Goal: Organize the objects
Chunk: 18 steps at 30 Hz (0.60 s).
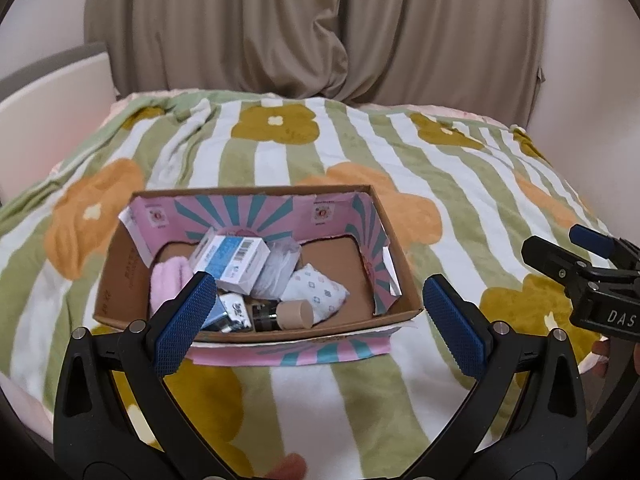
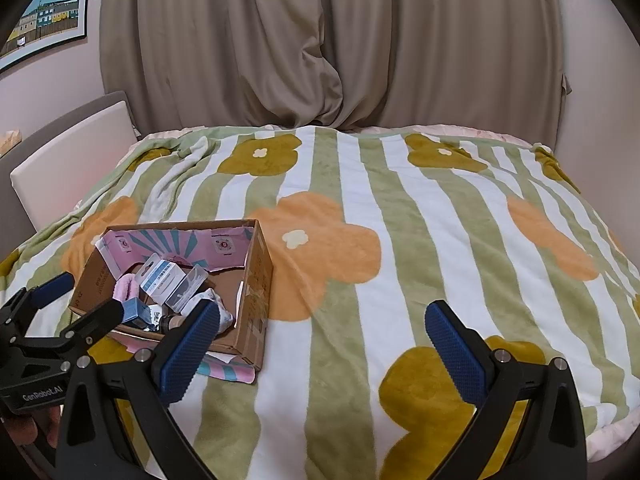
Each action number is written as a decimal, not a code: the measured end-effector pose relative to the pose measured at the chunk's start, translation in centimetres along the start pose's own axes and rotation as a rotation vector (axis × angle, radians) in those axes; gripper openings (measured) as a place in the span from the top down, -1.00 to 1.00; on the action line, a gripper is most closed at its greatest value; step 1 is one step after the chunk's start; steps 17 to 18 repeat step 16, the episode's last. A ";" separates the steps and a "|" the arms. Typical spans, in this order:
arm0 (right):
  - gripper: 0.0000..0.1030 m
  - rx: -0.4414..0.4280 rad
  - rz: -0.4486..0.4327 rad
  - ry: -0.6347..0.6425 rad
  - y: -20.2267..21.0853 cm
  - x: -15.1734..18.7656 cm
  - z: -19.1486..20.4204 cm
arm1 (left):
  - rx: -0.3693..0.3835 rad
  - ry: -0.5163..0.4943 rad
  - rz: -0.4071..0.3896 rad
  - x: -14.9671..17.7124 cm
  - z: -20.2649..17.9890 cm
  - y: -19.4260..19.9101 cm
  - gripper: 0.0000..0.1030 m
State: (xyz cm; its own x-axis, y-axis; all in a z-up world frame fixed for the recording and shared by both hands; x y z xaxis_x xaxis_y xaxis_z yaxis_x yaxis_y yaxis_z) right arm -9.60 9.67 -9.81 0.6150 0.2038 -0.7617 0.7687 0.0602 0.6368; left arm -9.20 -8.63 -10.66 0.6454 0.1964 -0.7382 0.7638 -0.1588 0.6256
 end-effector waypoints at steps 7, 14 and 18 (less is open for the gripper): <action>-0.99 0.001 0.004 0.006 -0.3 0.1 0.3 | 0.038 0.038 0.004 0.1 0.3 -0.2 -1.00; -0.99 -0.004 0.006 0.004 -0.5 0.3 0.3 | 0.043 0.041 -0.047 -0.1 0.3 0.5 -1.00; -0.99 -0.006 0.009 0.006 -0.7 0.4 0.3 | 0.045 0.047 -0.048 -0.2 0.3 0.5 -1.00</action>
Point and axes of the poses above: each gripper's, at about its wrist camera, not at the fingertips, and y roughly against the way its jaws point, z to its left, x to its underside, the point moved 7 cm from there along -y, roughly the way its jaws point, and after that the axes turned 12 degrees about y, right-handed, at the moved point
